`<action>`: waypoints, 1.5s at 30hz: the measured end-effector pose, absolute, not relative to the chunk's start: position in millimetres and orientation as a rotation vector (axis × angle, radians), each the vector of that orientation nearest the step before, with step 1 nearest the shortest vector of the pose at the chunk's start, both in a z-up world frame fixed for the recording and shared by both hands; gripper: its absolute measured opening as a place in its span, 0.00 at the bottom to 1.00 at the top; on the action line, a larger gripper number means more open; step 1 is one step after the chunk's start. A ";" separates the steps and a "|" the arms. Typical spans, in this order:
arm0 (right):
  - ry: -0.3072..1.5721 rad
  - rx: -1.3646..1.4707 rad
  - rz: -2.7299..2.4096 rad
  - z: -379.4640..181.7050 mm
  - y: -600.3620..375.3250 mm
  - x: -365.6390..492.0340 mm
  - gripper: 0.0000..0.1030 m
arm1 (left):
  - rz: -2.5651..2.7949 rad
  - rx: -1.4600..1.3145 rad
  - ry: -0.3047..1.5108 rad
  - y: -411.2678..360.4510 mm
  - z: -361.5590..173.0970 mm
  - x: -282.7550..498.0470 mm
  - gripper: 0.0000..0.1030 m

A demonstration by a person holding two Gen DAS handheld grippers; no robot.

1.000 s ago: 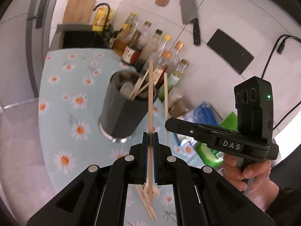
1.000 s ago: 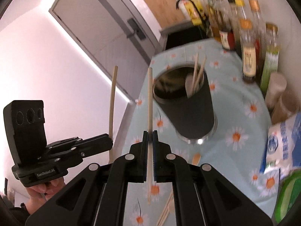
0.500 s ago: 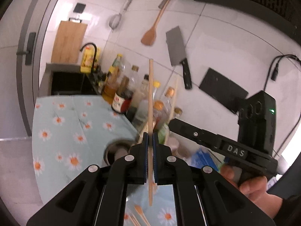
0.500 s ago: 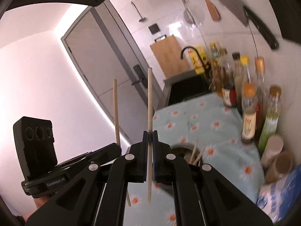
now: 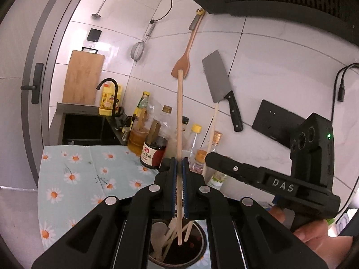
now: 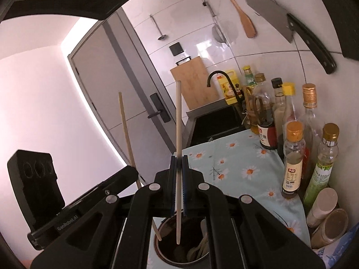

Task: Organize utensils
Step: 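Lift both held chopsticks up and over the black holder, then open both tools to drop the chopsticks into the holder, then move both tools back down to the utensils on the tablecloth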

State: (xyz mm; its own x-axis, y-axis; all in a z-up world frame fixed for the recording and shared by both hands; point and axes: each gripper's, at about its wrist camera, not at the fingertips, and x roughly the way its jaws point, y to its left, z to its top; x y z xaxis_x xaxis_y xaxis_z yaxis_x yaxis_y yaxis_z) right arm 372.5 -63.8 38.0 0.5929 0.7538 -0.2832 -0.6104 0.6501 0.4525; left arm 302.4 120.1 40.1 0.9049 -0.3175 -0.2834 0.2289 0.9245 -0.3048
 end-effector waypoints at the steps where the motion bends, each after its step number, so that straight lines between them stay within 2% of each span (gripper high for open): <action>1: 0.485 0.331 0.807 34.9 -64.8 375.2 0.05 | -0.284 -0.266 0.334 119.9 38.2 303.6 0.04; 9: 0.526 0.342 0.804 20.3 -63.0 378.6 0.06 | -0.298 -0.238 0.385 113.0 18.3 309.0 0.04; 10: 0.546 0.350 0.815 19.2 -62.8 379.3 0.14 | -0.308 -0.243 0.409 112.8 15.7 310.3 0.04; 11: 0.567 0.356 0.831 18.1 -61.8 380.0 0.17 | -0.299 -0.237 0.413 112.3 13.8 309.7 0.04; 23: 0.560 0.378 0.833 31.6 -70.8 360.8 0.17 | -0.284 -0.246 0.431 116.7 19.2 289.5 0.05; 26: 0.562 0.362 0.836 34.3 -70.9 352.6 0.17 | -0.283 -0.238 0.426 116.7 24.0 281.1 0.14; 35: 0.575 0.358 0.837 40.8 -80.7 328.4 0.17 | -0.288 -0.229 0.419 112.8 36.4 252.2 0.14; 38: 0.571 0.340 0.827 41.0 -88.1 316.2 0.22 | -0.265 -0.212 0.482 109.4 37.3 244.6 0.14; 45: 0.693 0.291 0.819 18.0 -98.9 296.1 0.22 | -0.268 -0.206 0.581 108.9 28.4 214.7 0.14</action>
